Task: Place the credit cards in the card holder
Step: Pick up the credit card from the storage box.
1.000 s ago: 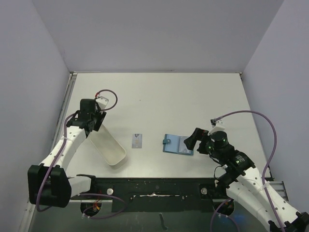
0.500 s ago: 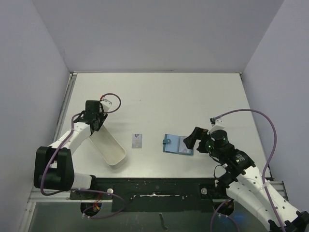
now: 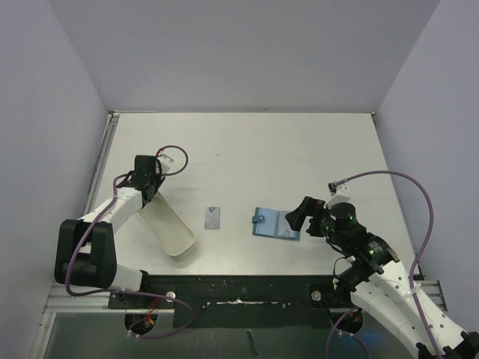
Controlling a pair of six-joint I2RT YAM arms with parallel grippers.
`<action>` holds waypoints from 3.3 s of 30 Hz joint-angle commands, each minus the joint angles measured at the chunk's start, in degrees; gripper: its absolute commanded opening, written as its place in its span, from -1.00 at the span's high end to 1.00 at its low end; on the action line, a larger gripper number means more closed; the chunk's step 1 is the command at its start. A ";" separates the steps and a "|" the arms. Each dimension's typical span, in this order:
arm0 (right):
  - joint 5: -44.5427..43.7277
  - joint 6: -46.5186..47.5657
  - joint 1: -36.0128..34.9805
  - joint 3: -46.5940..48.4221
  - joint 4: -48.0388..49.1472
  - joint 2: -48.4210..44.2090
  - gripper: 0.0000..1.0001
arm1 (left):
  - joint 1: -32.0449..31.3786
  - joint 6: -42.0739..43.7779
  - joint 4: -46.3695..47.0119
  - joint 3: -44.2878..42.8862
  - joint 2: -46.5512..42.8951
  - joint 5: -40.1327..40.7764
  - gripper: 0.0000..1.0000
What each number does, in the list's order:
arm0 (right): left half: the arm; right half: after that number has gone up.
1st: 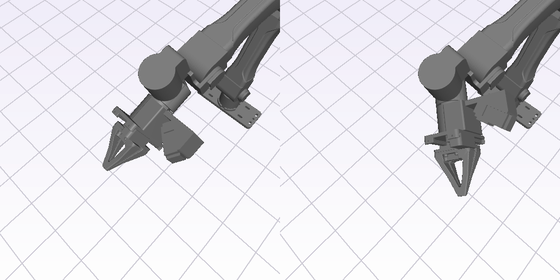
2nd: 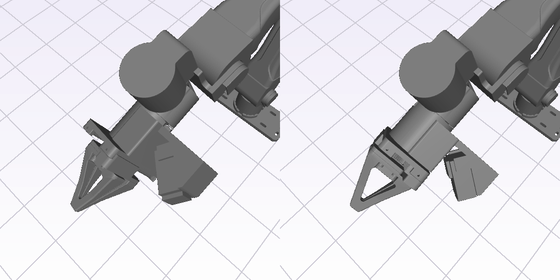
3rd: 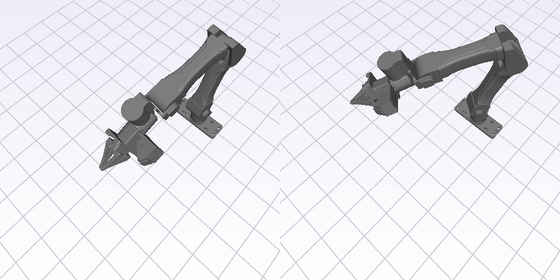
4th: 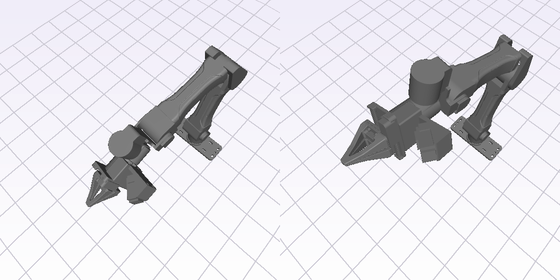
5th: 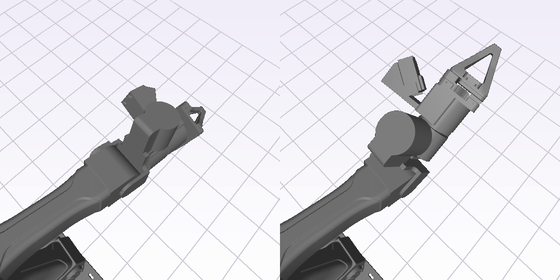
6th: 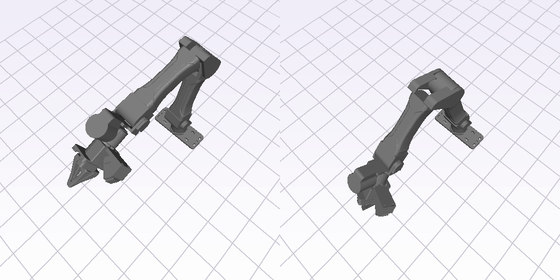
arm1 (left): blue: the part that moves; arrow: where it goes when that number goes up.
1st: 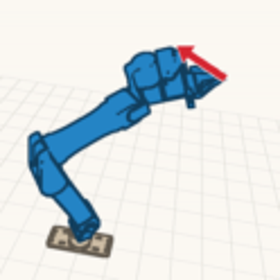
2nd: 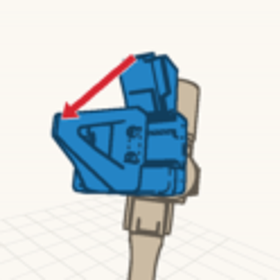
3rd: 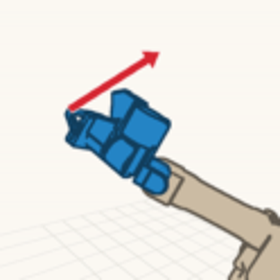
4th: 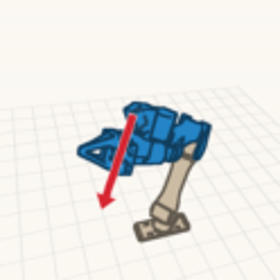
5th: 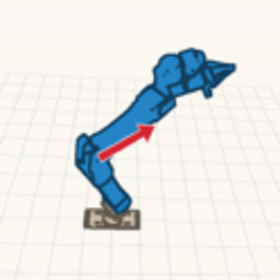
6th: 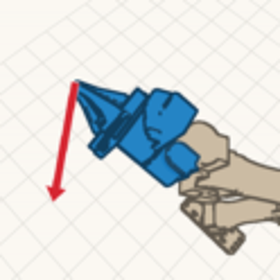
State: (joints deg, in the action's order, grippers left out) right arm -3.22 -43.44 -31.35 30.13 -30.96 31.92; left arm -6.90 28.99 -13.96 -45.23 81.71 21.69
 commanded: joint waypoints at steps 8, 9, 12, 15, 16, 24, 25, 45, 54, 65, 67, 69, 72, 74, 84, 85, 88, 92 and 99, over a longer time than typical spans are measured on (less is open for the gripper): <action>-1.57 0.81 -0.37 1.75 0.50 -1.99 -0.95 | 0.30 0.73 2.97 -0.89 1.54 1.41 0.21; -1.60 0.81 -0.37 1.69 0.47 -2.03 -0.95 | 0.30 0.72 3.01 -0.83 1.67 1.42 0.21; -1.61 0.81 -0.38 1.69 0.46 -2.04 -0.95 | 0.30 0.85 2.91 -1.15 2.00 1.87 0.23; -1.68 0.77 -0.37 1.62 0.39 -2.12 -0.95 | 0.22 0.77 2.17 -1.80 1.83 2.15 0.29; -1.70 0.81 -0.35 1.60 0.47 -2.13 -0.95 | 0.07 0.76 2.03 -1.93 1.67 2.15 0.32; -1.61 0.64 -0.37 1.42 0.73 -1.99 -0.95 | -0.82 0.73 1.27 -2.52 1.22 3.76 0.47; -1.61 0.64 -0.37 1.42 0.68 -2.03 -0.95 | -0.84 0.71 1.22 -2.56 1.21 3.80 0.47; -1.52 0.29 -0.37 1.25 0.29 -2.72 -0.95 | -1.70 0.14 -0.91 -3.83 0.25 4.31 0.97; -1.35 -0.10 -0.37 1.36 -0.06 -2.97 -0.95 | -1.72 -4.69 -8.46 -7.84 -1.91 0.41 1.00; -0.83 -1.09 -0.37 1.34 -0.28 -2.83 -0.96 | -1.72 -13.67 -19.07 -12.42 -9.89 -5.32 1.00; -0.69 -1.36 -0.37 1.34 -0.32 -2.79 -0.96 | -1.72 -15.18 -20.42 -13.48 -11.72 -6.68 1.00; -0.52 -1.62 -0.37 1.34 -0.33 -2.91 -0.96 | -1.67 -17.46 -21.26 -14.84 -13.44 -7.96 1.00; -0.31 -2.05 -0.50 1.34 -0.26 -2.85 -0.97 | -1.63 -22.20 -21.87 -16.68 -15.46 -11.08 1.00; -0.06 -2.24 -0.45 1.34 0.06 -2.62 -0.97 | -1.63 -26.83 -21.55 -17.55 -16.38 -14.23 1.00; 3.07 -4.02 -0.44 1.58 3.77 2.53 -0.95 | -1.63 -41.55 -15.10 -18.07 -17.13 -35.38 1.00; 3.50 -4.21 -0.46 1.60 4.41 3.48 -0.94 | -1.63 -43.02 -13.61 -17.34 -17.12 -37.47 1.00; 4.54 -4.82 -0.68 1.73 6.43 5.74 -0.91 | -1.63 -46.46 -9.40 -14.79 -16.52 -42.42 1.00; 4.84 -5.20 -1.45 1.87 8.53 8.31 -0.90 | -1.56 -50.00 -6.77 -13.33 -13.57 -46.24 1.00; 2.52 -7.53 -6.79 3.55 13.05 15.78 -0.84 | -0.85 -48.98 -9.89 -14.67 -5.00 -47.45 1.00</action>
State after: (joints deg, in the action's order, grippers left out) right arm 0.64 -49.10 -34.65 30.24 -23.83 44.71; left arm -8.54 -19.40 -25.80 -58.43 73.49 -22.15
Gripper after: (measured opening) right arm 0.932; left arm 0.009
